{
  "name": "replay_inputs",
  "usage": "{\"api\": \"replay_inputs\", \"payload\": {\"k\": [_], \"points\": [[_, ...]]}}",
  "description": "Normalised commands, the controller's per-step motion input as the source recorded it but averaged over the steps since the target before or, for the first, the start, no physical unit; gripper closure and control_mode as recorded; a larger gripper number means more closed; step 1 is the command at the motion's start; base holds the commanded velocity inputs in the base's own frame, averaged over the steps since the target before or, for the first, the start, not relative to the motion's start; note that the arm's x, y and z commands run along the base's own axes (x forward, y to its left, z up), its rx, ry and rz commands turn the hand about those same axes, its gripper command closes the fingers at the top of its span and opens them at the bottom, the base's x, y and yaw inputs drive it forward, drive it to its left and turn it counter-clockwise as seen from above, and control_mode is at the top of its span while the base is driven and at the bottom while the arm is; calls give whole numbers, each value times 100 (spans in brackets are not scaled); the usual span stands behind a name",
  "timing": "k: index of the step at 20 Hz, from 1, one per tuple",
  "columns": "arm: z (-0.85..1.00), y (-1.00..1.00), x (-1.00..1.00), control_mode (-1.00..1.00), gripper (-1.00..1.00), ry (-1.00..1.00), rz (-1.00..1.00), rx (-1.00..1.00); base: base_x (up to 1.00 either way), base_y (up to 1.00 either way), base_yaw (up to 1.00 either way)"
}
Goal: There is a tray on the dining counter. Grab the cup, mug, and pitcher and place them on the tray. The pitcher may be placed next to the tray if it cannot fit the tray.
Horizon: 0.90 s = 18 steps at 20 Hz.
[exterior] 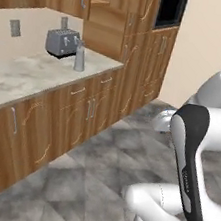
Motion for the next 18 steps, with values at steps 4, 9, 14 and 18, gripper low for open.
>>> {"api": "replay_inputs", "payload": {"k": [4, 9, 14, 18], "points": [[0, 0, 0, 100, -100, 0, 0, 0, 72, -20, -60], [0, 0, 0, 100, -100, 0, 0, 0, 79, -14, -59], [0, 0, 0, 100, -100, 0, 0, 0, 81, 2, -57], [0, 0, 0, 100, -100, 0, 0, 0, 64, 48, -58]]}}
